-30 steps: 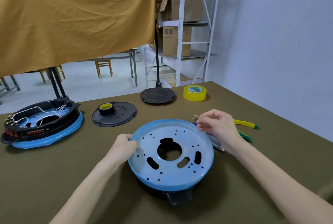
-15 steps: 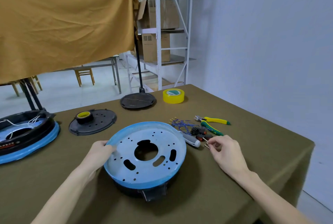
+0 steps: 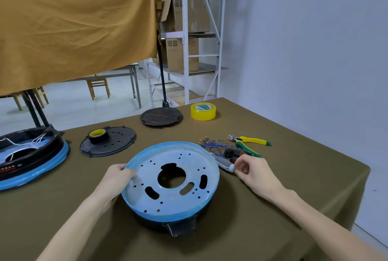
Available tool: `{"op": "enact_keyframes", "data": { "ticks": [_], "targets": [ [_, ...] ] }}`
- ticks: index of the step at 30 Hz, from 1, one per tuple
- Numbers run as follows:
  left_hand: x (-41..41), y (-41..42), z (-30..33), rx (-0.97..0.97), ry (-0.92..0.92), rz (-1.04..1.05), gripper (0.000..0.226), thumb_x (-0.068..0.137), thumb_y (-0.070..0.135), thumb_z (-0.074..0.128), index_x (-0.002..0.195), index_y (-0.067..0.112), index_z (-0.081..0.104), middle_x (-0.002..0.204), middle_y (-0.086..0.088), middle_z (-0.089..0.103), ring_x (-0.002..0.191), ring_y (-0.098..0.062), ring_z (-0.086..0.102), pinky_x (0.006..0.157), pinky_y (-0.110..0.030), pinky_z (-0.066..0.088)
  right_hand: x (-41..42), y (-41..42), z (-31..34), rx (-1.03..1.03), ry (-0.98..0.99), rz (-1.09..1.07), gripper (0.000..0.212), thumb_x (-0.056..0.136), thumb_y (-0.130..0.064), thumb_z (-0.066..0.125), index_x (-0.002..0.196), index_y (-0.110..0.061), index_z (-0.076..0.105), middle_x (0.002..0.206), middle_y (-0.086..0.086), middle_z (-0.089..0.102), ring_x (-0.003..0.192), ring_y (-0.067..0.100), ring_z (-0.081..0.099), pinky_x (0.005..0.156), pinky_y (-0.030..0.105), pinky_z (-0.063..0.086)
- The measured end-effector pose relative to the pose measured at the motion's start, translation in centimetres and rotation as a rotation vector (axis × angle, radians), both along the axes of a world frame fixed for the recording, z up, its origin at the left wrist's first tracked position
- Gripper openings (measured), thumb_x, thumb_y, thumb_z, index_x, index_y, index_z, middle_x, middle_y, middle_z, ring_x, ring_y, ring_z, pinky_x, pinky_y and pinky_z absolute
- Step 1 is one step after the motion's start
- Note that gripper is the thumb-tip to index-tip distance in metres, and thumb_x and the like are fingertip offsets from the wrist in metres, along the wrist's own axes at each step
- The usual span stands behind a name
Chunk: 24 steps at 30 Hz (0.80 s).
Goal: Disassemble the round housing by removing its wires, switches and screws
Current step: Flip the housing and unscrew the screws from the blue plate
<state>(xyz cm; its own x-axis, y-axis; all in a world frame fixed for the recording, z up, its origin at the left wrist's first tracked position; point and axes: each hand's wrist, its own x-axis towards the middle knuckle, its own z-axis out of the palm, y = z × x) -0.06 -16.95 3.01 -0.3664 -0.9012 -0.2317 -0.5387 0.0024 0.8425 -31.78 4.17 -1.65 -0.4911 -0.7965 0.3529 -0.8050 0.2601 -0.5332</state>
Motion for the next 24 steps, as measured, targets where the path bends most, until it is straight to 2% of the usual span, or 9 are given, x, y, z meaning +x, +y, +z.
{"op": "enact_keyframes", "data": {
  "ticks": [2,4,8,10,13,16,18,21,24],
  "targets": [
    [0.0,0.0,-0.1,0.011,0.004,0.01,0.021,0.098,0.006,0.053,0.099,0.016,0.072,0.09,-0.013,0.079,0.084,-0.032,0.075,0.076,-0.039,0.058,-0.3,0.1,0.1,0.007,0.084,-0.016,0.028,0.082,-0.013,0.078,0.094,-0.03,0.061,0.084,-0.013,0.062,0.078,0.001,0.053,0.072,0.03,0.047],
    [0.1,-0.2,-0.2,0.033,0.014,0.026,0.019,0.098,0.008,0.054,0.1,0.015,0.072,0.09,-0.012,0.079,0.085,-0.032,0.075,0.076,-0.04,0.058,0.0,0.4,0.3,-0.029,0.12,-0.037,0.033,0.081,-0.009,0.077,0.102,-0.027,0.06,0.09,-0.011,0.059,0.082,0.008,0.052,0.074,0.029,0.044],
    [0.5,-0.5,0.0,0.105,-0.042,-0.007,0.019,0.095,0.02,0.063,0.107,0.007,0.07,0.09,-0.011,0.079,0.088,-0.03,0.075,0.079,-0.038,0.057,3.6,-0.2,2.3,-0.243,0.026,0.077,0.024,0.085,-0.002,0.07,0.094,-0.024,0.065,0.083,-0.013,0.062,0.071,0.013,0.056,0.066,0.029,0.048],
    [0.8,-0.6,0.3,0.13,-0.104,-0.046,0.028,0.094,0.029,0.065,0.114,0.01,0.067,0.098,-0.01,0.079,0.094,-0.029,0.075,0.087,-0.04,0.058,6.6,-0.9,3.9,-0.187,0.051,0.229,0.008,0.091,-0.024,0.07,0.097,-0.028,0.066,0.093,-0.014,0.061,0.083,0.009,0.058,0.076,0.027,0.048],
    [1.5,-1.2,0.3,0.13,-0.079,-0.012,0.024,0.096,0.021,0.064,0.114,0.006,0.066,0.091,-0.013,0.08,0.086,-0.032,0.077,0.08,-0.04,0.06,10.1,-1.0,4.4,0.009,0.348,0.355,0.042,0.095,-0.067,0.048,0.107,-0.033,0.071,0.113,-0.013,0.058,0.104,0.011,0.046,0.099,0.027,0.033],
    [1.7,-1.4,0.4,0.116,-0.051,0.039,0.016,0.097,0.01,0.06,0.107,0.001,0.069,0.083,-0.016,0.08,0.082,-0.035,0.076,0.075,-0.04,0.059,12.0,-0.4,4.9,0.051,0.59,0.298,0.066,0.096,-0.077,0.031,0.098,-0.029,0.076,0.104,-0.007,0.059,0.097,0.021,0.043,0.103,0.037,0.028],
    [1.3,-1.3,0.5,0.112,-0.033,0.08,0.017,0.097,0.007,0.057,0.108,-0.002,0.068,0.091,-0.021,0.078,0.088,-0.038,0.074,0.082,-0.045,0.058,12.6,-0.6,5.2,0.128,0.501,0.381,0.07,0.093,-0.083,0.026,0.112,-0.033,0.072,0.107,-0.01,0.055,0.102,0.017,0.042,0.102,0.034,0.031],
    [0.7,-0.8,0.5,0.14,0.048,0.147,0.02,0.097,0.007,0.056,0.113,-0.002,0.065,0.097,-0.024,0.075,0.088,-0.039,0.072,0.074,-0.042,0.056,13.2,-1.4,4.9,0.191,0.481,0.595,0.06,0.092,-0.079,0.04,0.121,-0.032,0.063,0.116,-0.01,0.053,0.109,0.012,0.044,0.102,0.027,0.034],
    [0.7,-0.6,0.5,0.178,0.221,0.13,0.023,0.099,0.021,0.059,0.113,0.006,0.069,0.092,-0.016,0.078,0.082,-0.034,0.071,0.071,-0.037,0.053,13.5,-2.2,4.9,0.115,0.489,0.703,0.035,0.098,-0.055,0.058,0.098,-0.021,0.068,0.103,-0.004,0.062,0.097,0.018,0.055,0.088,0.036,0.045]
  ]
}}
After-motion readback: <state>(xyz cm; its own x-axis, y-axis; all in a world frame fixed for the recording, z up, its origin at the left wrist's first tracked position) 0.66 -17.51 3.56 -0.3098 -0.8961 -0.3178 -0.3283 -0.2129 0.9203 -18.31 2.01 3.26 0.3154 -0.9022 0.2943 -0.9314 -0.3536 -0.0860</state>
